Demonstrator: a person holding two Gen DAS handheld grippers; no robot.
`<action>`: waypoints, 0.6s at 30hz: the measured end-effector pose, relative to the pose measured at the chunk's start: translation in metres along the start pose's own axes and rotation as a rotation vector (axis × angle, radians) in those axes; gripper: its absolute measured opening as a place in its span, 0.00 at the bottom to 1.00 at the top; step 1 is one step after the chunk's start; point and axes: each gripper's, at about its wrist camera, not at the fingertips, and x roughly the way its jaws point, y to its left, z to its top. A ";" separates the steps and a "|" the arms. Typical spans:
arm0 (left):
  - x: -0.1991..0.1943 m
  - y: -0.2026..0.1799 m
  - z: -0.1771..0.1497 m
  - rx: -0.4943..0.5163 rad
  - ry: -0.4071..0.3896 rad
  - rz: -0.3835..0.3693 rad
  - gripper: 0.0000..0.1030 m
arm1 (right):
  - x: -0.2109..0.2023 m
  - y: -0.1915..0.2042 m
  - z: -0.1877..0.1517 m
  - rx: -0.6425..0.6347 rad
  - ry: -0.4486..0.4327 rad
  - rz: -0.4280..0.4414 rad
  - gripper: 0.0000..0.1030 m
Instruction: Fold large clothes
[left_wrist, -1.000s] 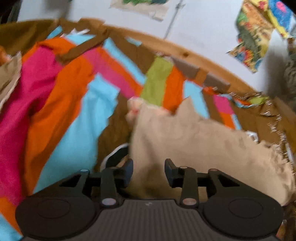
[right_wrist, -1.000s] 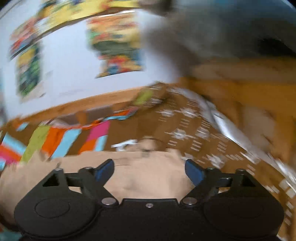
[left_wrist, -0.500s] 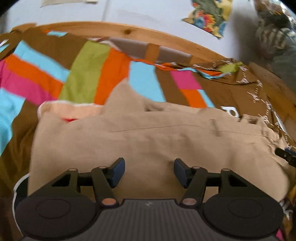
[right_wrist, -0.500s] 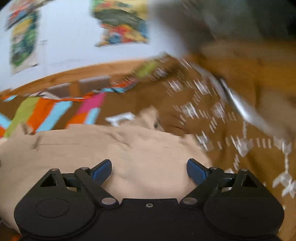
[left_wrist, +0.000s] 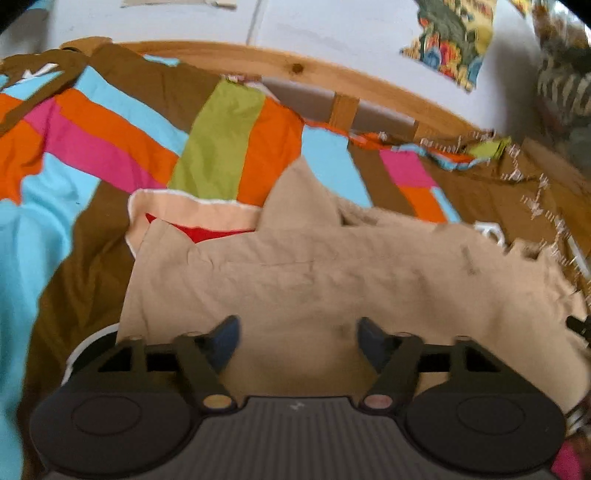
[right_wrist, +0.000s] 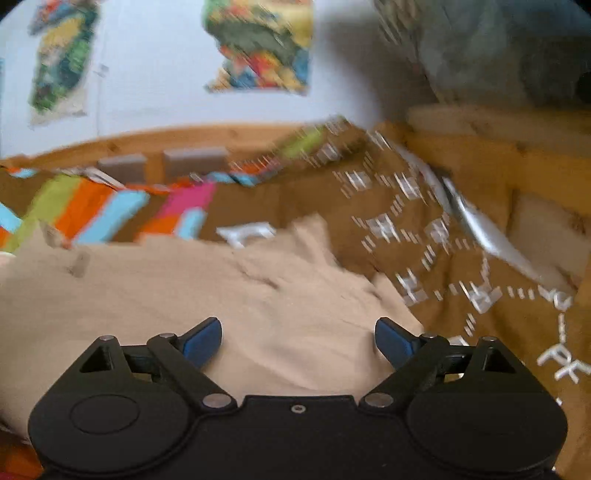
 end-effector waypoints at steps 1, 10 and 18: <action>-0.009 -0.001 -0.001 -0.011 -0.018 0.001 0.89 | -0.006 0.009 0.003 -0.026 -0.025 0.032 0.91; -0.042 0.005 -0.049 -0.044 0.025 0.055 0.98 | -0.005 0.080 -0.023 -0.267 0.096 0.251 0.96; -0.048 0.015 -0.048 -0.127 0.062 0.039 0.99 | -0.016 0.055 -0.010 -0.116 0.187 0.210 0.99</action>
